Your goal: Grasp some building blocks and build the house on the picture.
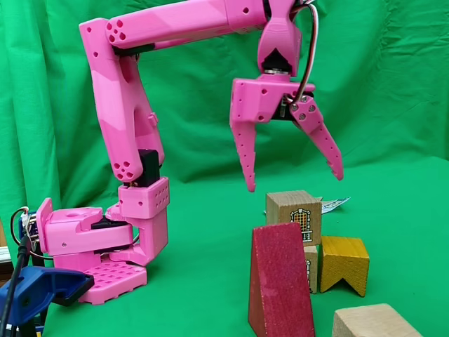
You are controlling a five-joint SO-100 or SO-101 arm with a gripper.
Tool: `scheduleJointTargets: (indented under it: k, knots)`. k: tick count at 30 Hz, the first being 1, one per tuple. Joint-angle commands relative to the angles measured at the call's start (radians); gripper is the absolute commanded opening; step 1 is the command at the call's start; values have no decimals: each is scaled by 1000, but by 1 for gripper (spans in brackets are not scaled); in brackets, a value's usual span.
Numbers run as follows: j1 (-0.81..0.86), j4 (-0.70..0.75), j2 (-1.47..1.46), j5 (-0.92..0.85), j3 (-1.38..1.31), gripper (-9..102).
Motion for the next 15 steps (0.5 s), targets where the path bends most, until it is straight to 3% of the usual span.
scheduleJointTargets:
  k: [1,9,15]
  knots:
    - [61,-18,23,0,-28,50]
    - [106,-321,6,-3,-26,50]
    - [106,-400,5,-8,-18,50]
